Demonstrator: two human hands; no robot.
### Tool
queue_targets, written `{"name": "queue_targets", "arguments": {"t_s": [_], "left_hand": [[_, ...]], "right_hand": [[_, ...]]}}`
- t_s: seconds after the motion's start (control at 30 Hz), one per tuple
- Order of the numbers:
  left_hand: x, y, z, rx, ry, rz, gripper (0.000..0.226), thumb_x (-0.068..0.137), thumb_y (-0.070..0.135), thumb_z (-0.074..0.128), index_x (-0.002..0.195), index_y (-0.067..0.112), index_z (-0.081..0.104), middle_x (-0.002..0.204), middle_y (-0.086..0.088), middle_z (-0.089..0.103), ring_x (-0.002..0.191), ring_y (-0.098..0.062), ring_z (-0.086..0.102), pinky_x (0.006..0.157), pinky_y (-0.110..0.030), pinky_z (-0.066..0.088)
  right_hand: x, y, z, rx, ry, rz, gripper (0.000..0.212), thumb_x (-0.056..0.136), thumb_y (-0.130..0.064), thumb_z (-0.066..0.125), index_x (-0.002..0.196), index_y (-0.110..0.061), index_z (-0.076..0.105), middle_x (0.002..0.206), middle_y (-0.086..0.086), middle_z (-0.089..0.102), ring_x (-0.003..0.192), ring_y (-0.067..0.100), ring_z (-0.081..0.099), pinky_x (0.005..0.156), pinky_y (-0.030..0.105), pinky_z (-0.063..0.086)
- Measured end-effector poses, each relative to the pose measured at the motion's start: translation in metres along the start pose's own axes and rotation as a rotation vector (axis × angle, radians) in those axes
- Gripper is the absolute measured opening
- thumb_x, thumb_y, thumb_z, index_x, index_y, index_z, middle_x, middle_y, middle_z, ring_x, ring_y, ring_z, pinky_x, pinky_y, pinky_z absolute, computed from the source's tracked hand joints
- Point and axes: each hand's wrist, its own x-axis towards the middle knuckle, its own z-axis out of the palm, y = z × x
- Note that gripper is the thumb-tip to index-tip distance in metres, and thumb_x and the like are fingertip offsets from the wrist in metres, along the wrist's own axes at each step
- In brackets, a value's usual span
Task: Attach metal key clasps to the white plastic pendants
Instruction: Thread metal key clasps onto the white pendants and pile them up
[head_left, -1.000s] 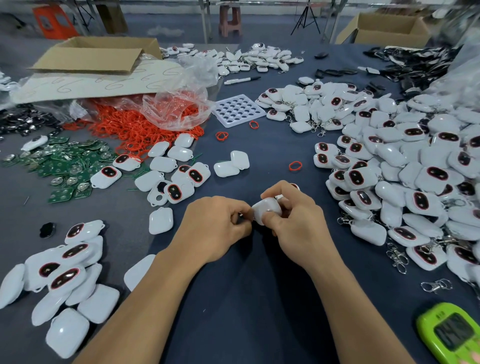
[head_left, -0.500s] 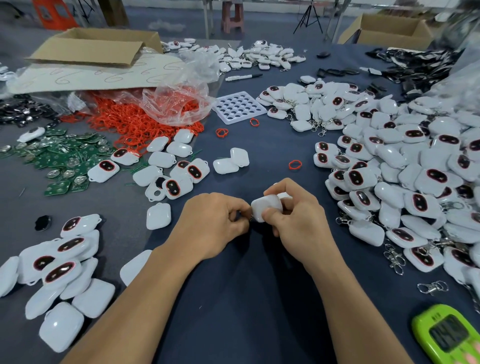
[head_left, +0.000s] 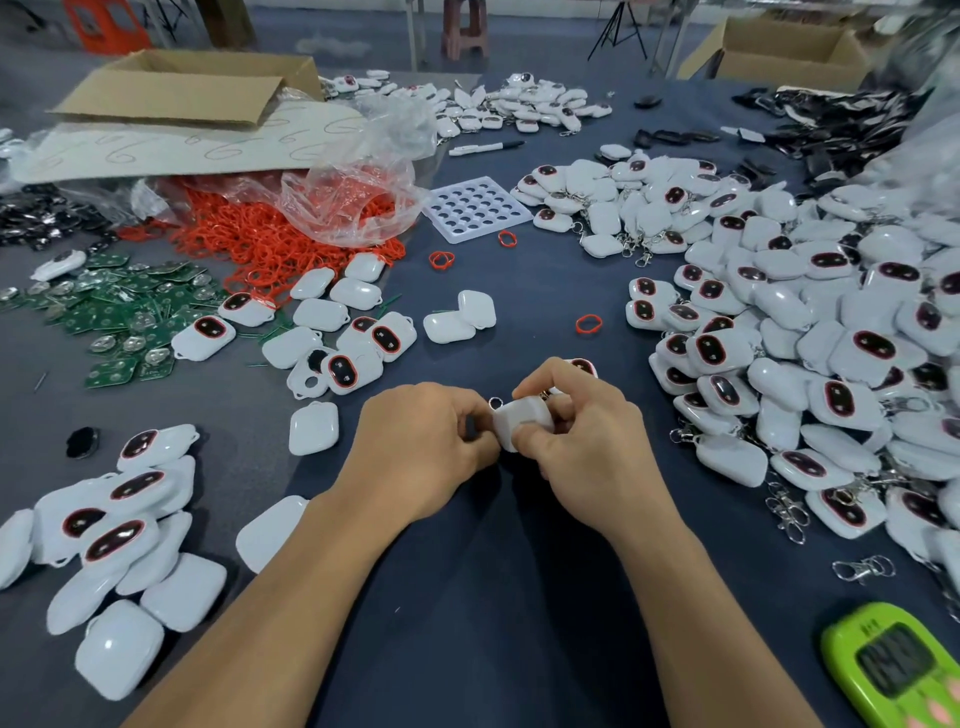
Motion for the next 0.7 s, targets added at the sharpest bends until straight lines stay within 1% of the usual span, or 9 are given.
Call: {"name": "queue_targets", "arguments": {"t_s": [0.07, 0.13, 0.2, 0.3, 0.37, 0.43, 0.53, 0.6, 0.7], "left_hand": [[-0.001, 0.001, 0.0, -0.037, 0.006, -0.014, 0.004, 0.078, 0.044, 0.072, 0.078, 0.041, 0.07, 0.066, 0.034, 0.058, 0.063, -0.002, 0.056, 0.055, -0.025, 0.034], [-0.002, -0.001, -0.001, -0.148, 0.037, -0.009, 0.005, 0.076, 0.042, 0.074, 0.078, 0.044, 0.07, 0.061, 0.023, 0.059, 0.06, -0.002, 0.055, 0.055, -0.026, 0.037], [-0.001, -0.004, -0.001, -0.325, 0.077, 0.015, 0.009, 0.076, 0.038, 0.077, 0.08, 0.045, 0.071, 0.052, 0.013, 0.055, 0.049, -0.005, 0.048, 0.051, -0.022, 0.039], [0.001, -0.004, -0.004, -0.549, 0.051, 0.03, 0.008, 0.082, 0.03, 0.079, 0.08, 0.038, 0.076, 0.047, 0.01, 0.045, 0.045, -0.006, 0.036, 0.046, -0.016, 0.031], [0.003, -0.003, -0.006, -0.648, 0.013, 0.018, 0.004, 0.083, 0.031, 0.08, 0.083, 0.035, 0.078, 0.049, 0.005, 0.047, 0.048, -0.01, 0.039, 0.049, -0.019, 0.032], [0.002, -0.003, -0.008, -0.724, -0.018, 0.012, 0.003, 0.085, 0.033, 0.078, 0.084, 0.035, 0.08, 0.054, -0.003, 0.055, 0.053, -0.012, 0.046, 0.054, -0.024, 0.039], [0.0, 0.001, -0.01, -0.83, -0.047, -0.004, 0.007, 0.084, 0.038, 0.076, 0.081, 0.034, 0.081, 0.055, 0.001, 0.06, 0.052, -0.009, 0.049, 0.054, -0.019, 0.043], [0.0, 0.004, -0.011, -0.916, -0.068, -0.022, 0.013, 0.08, 0.042, 0.076, 0.078, 0.03, 0.08, 0.054, 0.003, 0.06, 0.052, -0.009, 0.048, 0.053, -0.017, 0.043], [0.0, 0.007, -0.012, -1.016, -0.08, -0.041, 0.013, 0.076, 0.037, 0.08, 0.07, 0.026, 0.077, 0.054, 0.006, 0.06, 0.052, -0.008, 0.048, 0.051, -0.016, 0.041]], "right_hand": [[0.001, 0.0, 0.0, 0.027, 0.0, 0.041, 0.03, 0.084, -0.007, 0.069, 0.088, -0.037, 0.063, 0.07, -0.001, 0.07, 0.05, 0.009, 0.052, 0.05, 0.025, 0.047], [0.002, -0.002, -0.001, 0.102, 0.021, 0.098, 0.029, 0.081, -0.006, 0.07, 0.087, -0.034, 0.066, 0.067, -0.003, 0.069, 0.048, 0.011, 0.052, 0.047, 0.025, 0.046], [0.003, -0.003, -0.003, 0.264, 0.033, 0.162, 0.025, 0.077, -0.004, 0.069, 0.086, -0.027, 0.068, 0.066, 0.001, 0.068, 0.046, 0.016, 0.051, 0.045, 0.026, 0.042], [0.004, -0.004, -0.008, 0.534, 0.009, 0.226, 0.021, 0.081, 0.004, 0.066, 0.089, -0.015, 0.068, 0.07, 0.011, 0.066, 0.046, 0.021, 0.048, 0.039, 0.023, 0.034], [0.004, -0.005, -0.01, 0.641, -0.018, 0.244, 0.023, 0.086, 0.011, 0.062, 0.092, -0.01, 0.068, 0.073, 0.016, 0.064, 0.045, 0.022, 0.048, 0.038, 0.023, 0.031], [0.003, -0.008, -0.011, 0.732, -0.057, 0.262, 0.026, 0.089, 0.013, 0.06, 0.092, -0.011, 0.069, 0.072, 0.014, 0.065, 0.045, 0.02, 0.05, 0.039, 0.023, 0.031], [0.001, -0.01, -0.013, 0.827, -0.104, 0.29, 0.032, 0.09, 0.011, 0.059, 0.086, -0.017, 0.074, 0.077, 0.012, 0.07, 0.047, 0.018, 0.052, 0.05, 0.028, 0.033], [0.0, -0.011, -0.013, 0.873, -0.127, 0.303, 0.029, 0.09, 0.008, 0.06, 0.089, -0.016, 0.075, 0.082, 0.012, 0.071, 0.049, 0.017, 0.053, 0.057, 0.031, 0.033], [0.0, -0.012, -0.012, 0.922, -0.144, 0.314, 0.022, 0.089, 0.007, 0.06, 0.096, -0.011, 0.071, 0.085, 0.012, 0.071, 0.049, 0.017, 0.053, 0.057, 0.031, 0.032]]}}
